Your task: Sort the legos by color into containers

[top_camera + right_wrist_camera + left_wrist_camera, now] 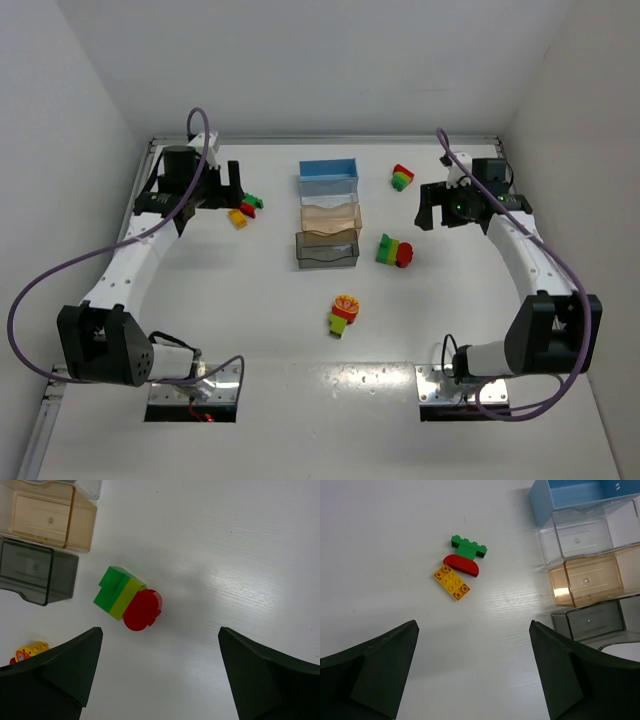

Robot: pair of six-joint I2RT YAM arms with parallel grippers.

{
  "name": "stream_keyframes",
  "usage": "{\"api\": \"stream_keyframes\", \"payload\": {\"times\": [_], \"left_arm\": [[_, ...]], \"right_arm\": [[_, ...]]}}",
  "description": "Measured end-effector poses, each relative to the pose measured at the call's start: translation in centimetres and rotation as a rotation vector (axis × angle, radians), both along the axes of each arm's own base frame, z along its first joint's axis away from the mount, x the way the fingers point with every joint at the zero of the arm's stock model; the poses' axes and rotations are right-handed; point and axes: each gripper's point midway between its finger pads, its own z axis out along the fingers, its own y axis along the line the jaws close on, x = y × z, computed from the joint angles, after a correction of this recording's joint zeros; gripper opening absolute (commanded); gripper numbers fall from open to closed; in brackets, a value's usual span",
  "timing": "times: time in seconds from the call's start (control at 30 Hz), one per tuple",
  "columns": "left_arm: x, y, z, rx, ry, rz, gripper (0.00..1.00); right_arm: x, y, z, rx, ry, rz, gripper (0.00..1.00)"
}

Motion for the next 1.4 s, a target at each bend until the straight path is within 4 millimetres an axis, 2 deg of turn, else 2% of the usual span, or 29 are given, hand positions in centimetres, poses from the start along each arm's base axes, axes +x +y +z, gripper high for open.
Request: {"api": "stream_keyframes", "payload": {"times": [0.17,0.37,0.57,0.67,0.7,0.83,0.97,1.07,1.23,1.4], "left_arm": [[-0.3,-0.5,-0.3,-0.001,0.004,-0.041,1.00],[-0.7,-1.3,-0.4,0.004,-0.002,-0.157,1.00],[-0.4,-2.6,-0.3,-0.059,0.010,-0.266,1.00],[0.2,-3.4,-0.7,-0.096,0.031,-0.310,1.00],[0.5,-3.6,-0.9,-0.105,0.040,-0.318,1.00],[1.2,-3.9,-1.0,-0.122,0.048,-0.335,1.00],[1.8,-3.7,-0.4,-0.124,0.035,-0.333,1.00],[2.0,-3.5,0.0,-0.123,0.025,-0.329,1.00],[2.2,-2.9,-0.2,-0.121,0.029,-0.314,1.00],[2.3,-2.4,-0.3,-0.117,0.029,-0.302,1.00]], "right_arm": [[1.2,0.1,0.8,-0.009,-0.017,0.016,0.99],[5.5,0.0,2.0,-0.079,-0.097,0.129,0.99],[12.0,-0.2,1.6,-0.139,-0.142,0.261,0.99],[15.8,-0.8,0.8,-0.143,-0.143,0.298,0.99],[17.7,-1.2,0.6,-0.143,-0.154,0.301,0.99],[21.5,-2.2,-1.7,-0.129,-0.155,0.313,0.99],[23.0,-2.7,-5.2,-0.116,-0.102,0.330,0.99],[24.0,-2.5,-7.0,-0.111,-0.083,0.343,0.99],[24.1,-1.3,-8.9,-0.096,-0.055,0.374,0.99],[23.9,0.9,-9.5,-0.100,-0.051,0.432,0.99]]}}
